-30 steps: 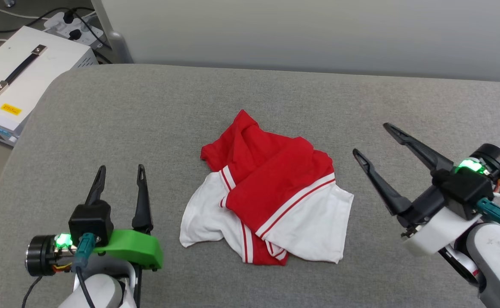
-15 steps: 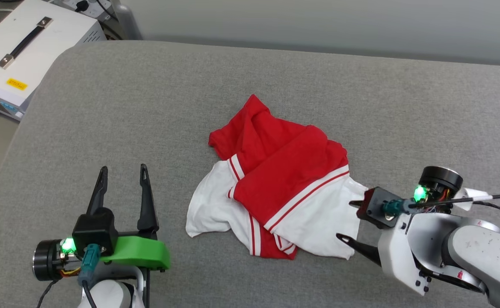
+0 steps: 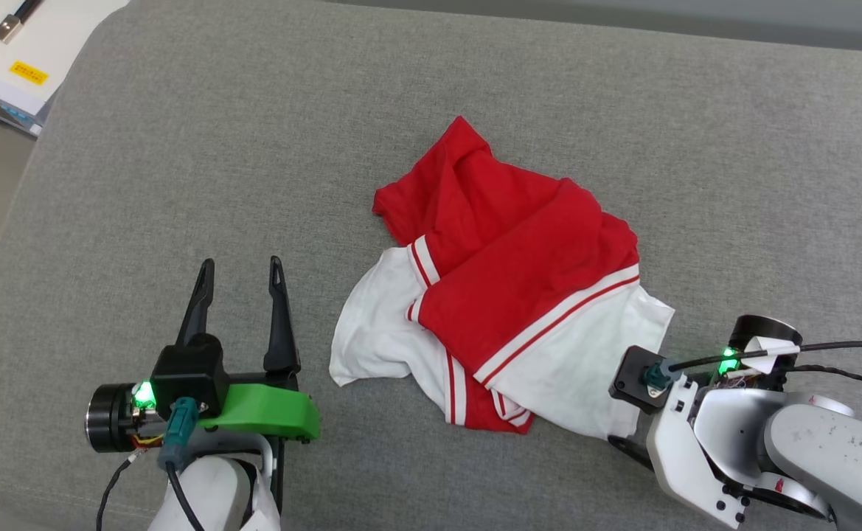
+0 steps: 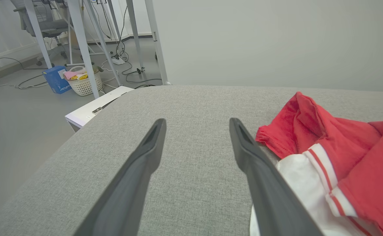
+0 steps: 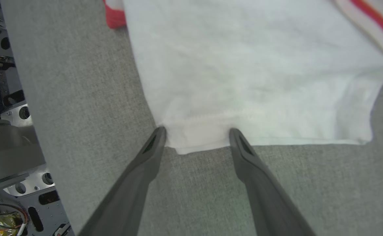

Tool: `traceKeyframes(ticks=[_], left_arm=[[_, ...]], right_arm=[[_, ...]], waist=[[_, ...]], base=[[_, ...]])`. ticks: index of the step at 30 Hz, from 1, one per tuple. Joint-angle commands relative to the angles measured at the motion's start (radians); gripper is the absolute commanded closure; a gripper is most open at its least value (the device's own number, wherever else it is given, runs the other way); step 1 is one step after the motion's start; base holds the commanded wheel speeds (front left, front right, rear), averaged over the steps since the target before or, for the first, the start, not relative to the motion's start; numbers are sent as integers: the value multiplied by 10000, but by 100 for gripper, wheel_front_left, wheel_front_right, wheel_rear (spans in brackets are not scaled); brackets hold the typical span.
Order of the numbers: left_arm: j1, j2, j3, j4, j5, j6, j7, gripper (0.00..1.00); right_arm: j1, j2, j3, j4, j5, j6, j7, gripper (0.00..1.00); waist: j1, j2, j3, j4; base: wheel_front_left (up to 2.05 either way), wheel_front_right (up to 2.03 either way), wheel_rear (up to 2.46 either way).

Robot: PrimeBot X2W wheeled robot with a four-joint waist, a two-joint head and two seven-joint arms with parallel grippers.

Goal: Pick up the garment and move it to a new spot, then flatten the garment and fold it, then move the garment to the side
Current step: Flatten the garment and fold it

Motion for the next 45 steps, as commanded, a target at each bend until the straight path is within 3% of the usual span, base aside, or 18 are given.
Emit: traceKeyframes(ticks=[1,4,5,6,11,15,24,30,36,41,42,43,45], left_arm=[[-184,-133,104,63,155,-119,-56,0],[-186,-328,313,169,331,-313,-56,0],[-180,-373,378,198,382,-358,-56,0],[-167,-426,457,227,445,-412,-56,0],[51,-553,827,371,695,-608,-57,0],[321,-564,1052,457,840,-757,-57,0],[641,-680,1240,635,1061,-1070,-57,0],[654,-796,1244,805,1180,-1284,-57,0],[513,-868,1268,999,1309,-1474,-57,0],[408,-915,1320,1280,1362,-1635,-57,0],[399,-906,1342,1335,1362,-1672,-57,0],[380,-880,1381,1392,1352,-1725,-57,0],[346,-799,1460,1483,1319,-1853,-57,0]], right_arm=[[365,34,116,176,-119,8,226,0],[496,65,117,436,-376,8,104,0],[486,102,117,465,-453,8,-45,79],[413,133,117,543,-481,8,-296,100],[-369,248,-23,1029,-283,8,-1926,100],[-632,-32,-622,1181,-150,8,-2834,100],[68,-1381,-2162,1761,310,8,-3383,100],[884,-1941,-3025,3280,632,8,-3505,100],[1505,-1834,-3479,5017,709,8,-3742,100],[1786,-1146,-3669,5890,1066,8,-4060,100],[1804,-999,-3772,6009,1173,8,-4224,82],[1815,-827,-3932,6139,1278,8,-4492,0],[1883,-612,-4152,6278,1297,8,-5003,0]], waist=[[0,0,215,133],[0,0,251,101],[0,0,239,74],[0,0,214,35],[0,0,-175,-256],[0,0,-565,-538],[0,0,-934,-928],[0,0,-824,-913],[0,0,-638,-759],[0,0,-672,-734],[0,0,-729,-755],[0,0,-809,-780],[0,0,-1009,-818]], base=[[0,0,0],[0,0,0],[0,0,0],[0,0,0],[0,0,0],[0,0,0],[0,0,0],[0,0,0],[0,0,0],[0,0,0],[0,0,0],[0,0,0],[0,0,0]])
